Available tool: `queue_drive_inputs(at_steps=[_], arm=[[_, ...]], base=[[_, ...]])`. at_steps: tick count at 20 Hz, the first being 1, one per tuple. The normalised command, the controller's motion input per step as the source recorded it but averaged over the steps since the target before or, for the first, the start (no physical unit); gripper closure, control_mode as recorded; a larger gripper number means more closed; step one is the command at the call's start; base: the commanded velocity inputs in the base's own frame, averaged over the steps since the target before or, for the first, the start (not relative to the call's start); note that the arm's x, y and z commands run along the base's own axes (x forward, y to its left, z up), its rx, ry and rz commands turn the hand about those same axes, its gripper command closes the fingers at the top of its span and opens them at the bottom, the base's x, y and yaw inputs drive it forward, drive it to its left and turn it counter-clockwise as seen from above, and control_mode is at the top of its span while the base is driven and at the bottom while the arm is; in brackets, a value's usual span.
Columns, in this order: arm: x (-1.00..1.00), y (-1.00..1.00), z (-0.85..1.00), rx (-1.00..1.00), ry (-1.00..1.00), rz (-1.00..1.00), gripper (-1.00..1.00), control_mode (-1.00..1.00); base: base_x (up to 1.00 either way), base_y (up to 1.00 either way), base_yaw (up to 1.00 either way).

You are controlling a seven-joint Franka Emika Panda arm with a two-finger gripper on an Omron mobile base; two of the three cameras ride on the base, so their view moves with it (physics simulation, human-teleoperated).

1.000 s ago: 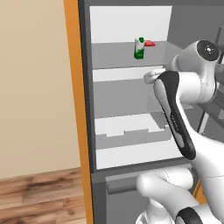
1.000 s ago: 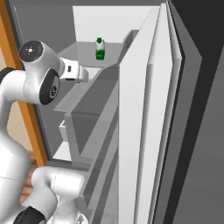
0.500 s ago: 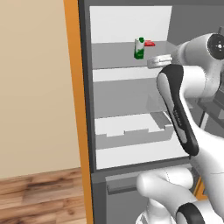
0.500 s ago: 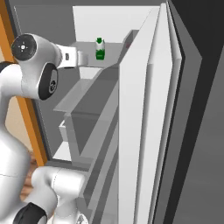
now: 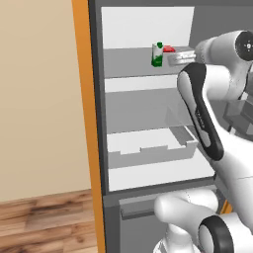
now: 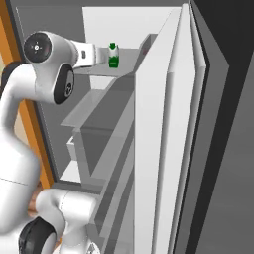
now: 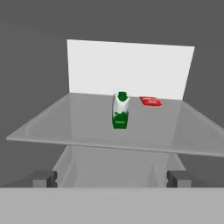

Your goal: Take out the milk from the fridge and place it on the tray on the counter. Then take the sugar cube near the tray and place it in the tray.

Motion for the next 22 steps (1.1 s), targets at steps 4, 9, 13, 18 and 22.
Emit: queue_drive_inputs(at_steps=[4,9,13,18,22], arm=[[0.66,-0.1,0.0,0.0,-0.01,0.0,-1.0,-1.0],[0.66,-0.19,0.0,0.01,0.01,0.0,-1.0,-1.0],[0.67,0.0,0.0,0.0,0.06,0.0,-1.0,-1.0],[0.48,0.0,-0.02,0.0,0.0,0.0,-1.0,-1.0],[0.38,0.0,-0.21,0.01,-0.05,0.0,-1.0,-1.0]], base=[[0.0,0.0,0.0],[0.0,0.0,0.0],[0.0,0.0,0.0],[0.0,0.0,0.0],[0.0,0.0,0.0]])
